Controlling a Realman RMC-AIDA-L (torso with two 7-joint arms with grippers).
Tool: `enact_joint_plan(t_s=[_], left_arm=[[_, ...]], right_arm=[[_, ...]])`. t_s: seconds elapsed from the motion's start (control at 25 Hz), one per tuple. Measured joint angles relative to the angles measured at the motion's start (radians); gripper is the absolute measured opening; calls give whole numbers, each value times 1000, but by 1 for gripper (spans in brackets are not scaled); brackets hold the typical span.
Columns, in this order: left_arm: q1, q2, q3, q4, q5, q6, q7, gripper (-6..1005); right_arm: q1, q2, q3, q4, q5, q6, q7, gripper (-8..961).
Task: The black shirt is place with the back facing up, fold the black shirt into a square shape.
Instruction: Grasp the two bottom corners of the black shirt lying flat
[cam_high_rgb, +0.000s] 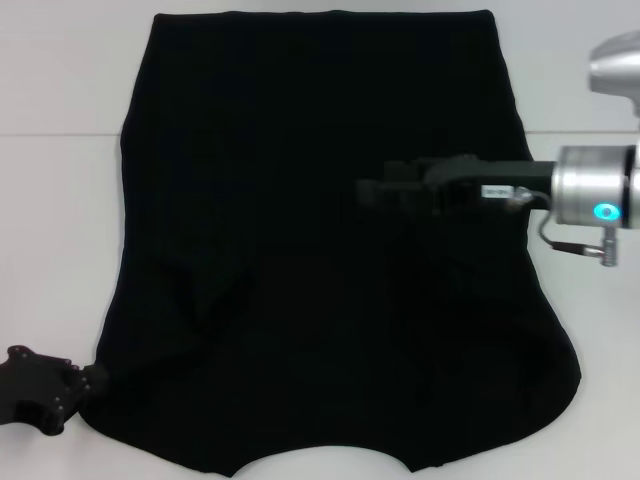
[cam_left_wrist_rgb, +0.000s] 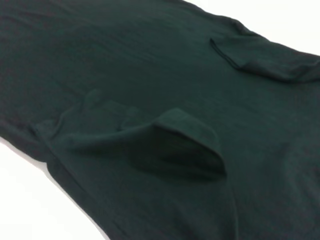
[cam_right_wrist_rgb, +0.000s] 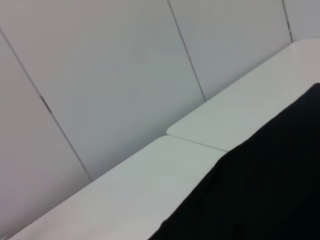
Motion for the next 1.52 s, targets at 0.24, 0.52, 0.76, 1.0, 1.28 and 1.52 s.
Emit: enact_joint_plan(t_s=[0.24,0.52,0.76,1.0,1.28,1.52], left_arm=[[10,0,-47,8,-2,39,2,7],[12,-2,-57,9,-5,65,5,8],[4,0,-57,4,-5,66,1,9],[2,-1,-51,2,-5,63,0,11],[2,-2,-53,0,-5,61,-1,12],[2,-2,-55,-1,-5,62,-5,13]], right_arm=[[-72,-40,0,-53,0,-154,47,731],[-188,-95,12,-152,-68,-224,255,715],[-235,-147,57,-160,-188,-215,420,701],[-238,-154,116,-151,-316,-212,454,687],[-226,-144,127,-116,-383,-207,455,671],[-226,-145,121,-84,-413,-206,452,658]])
